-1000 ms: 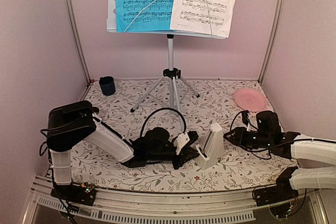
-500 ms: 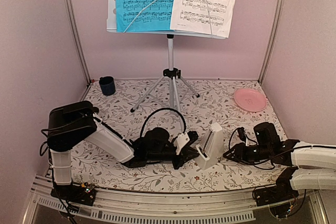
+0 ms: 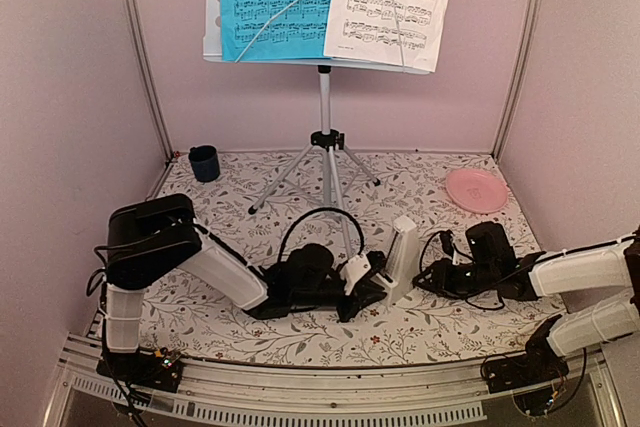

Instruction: Set up the instrument practice props

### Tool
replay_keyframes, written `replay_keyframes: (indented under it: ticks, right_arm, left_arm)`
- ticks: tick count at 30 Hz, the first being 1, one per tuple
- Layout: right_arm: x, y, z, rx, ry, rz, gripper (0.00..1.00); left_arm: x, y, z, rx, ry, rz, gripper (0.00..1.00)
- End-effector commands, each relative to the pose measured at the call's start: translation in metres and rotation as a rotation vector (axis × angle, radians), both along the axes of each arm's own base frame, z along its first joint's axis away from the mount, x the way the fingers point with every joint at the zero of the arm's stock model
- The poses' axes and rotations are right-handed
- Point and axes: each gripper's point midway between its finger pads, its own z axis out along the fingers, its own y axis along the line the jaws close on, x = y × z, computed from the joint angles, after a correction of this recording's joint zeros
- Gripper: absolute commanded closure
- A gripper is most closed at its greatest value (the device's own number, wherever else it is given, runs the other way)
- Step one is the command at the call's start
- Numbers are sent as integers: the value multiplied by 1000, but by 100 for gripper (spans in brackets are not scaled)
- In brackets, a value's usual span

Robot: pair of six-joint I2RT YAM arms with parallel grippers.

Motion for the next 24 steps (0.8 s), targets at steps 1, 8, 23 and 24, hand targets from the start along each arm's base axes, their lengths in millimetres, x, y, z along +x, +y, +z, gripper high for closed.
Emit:
replay_keyframes:
  ticks: [1,8,23,24]
  right_arm:
    - [43,16,31,37,-155,-2,66]
    - [87,7,44,-14,-247,-24,64]
    - [76,13,105,78,-398,58,31]
    - [69,11,109,87,-407,59,27]
  left_arm:
    - [5,-16,9,-29,-39,0,85]
    - [21,-39,12,-49,-49,19,85]
    - [21,22,85,-166,-94,102,65]
    - [21,29,88,-172,-91,108,64]
